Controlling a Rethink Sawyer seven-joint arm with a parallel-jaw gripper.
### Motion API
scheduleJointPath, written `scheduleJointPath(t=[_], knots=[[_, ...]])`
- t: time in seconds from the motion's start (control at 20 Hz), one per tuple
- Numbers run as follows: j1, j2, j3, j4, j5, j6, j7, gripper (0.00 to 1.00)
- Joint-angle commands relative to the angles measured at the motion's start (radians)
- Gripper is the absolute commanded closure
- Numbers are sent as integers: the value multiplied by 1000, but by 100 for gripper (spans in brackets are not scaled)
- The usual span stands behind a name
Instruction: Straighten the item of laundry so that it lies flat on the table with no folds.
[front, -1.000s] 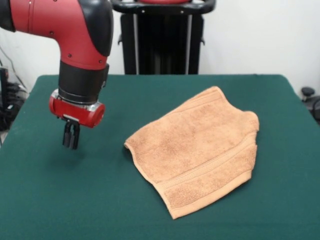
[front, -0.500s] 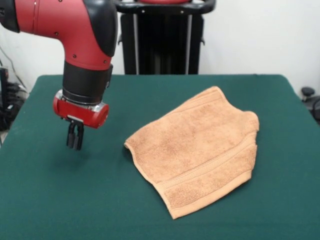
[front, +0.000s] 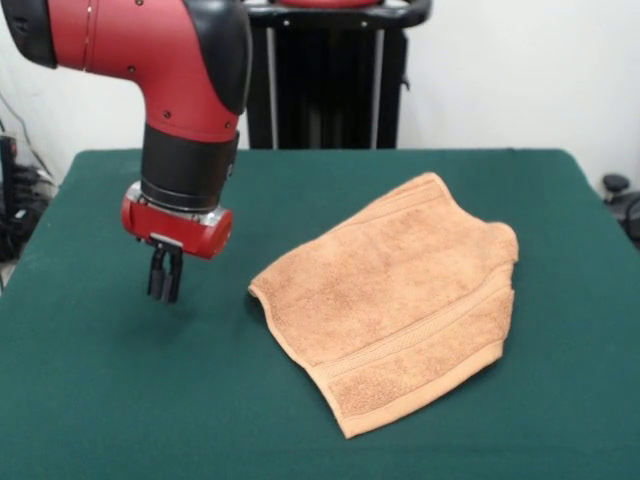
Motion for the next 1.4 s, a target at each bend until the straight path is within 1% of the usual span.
scheduleJointPath(t=[0.05, 0.7, 1.0, 1.1, 1.15, 1.4], knots=[[42, 60, 78, 107, -26, 38, -116, 100], [65, 73, 66, 106, -16, 39, -85, 100], [46, 72, 96, 119, 5, 85, -129, 100], [47, 74, 94, 119, 11, 93, -125, 100], [49, 74, 92, 119, 13, 95, -120, 0], [49, 74, 96, 118, 8, 82, -121, 0]])
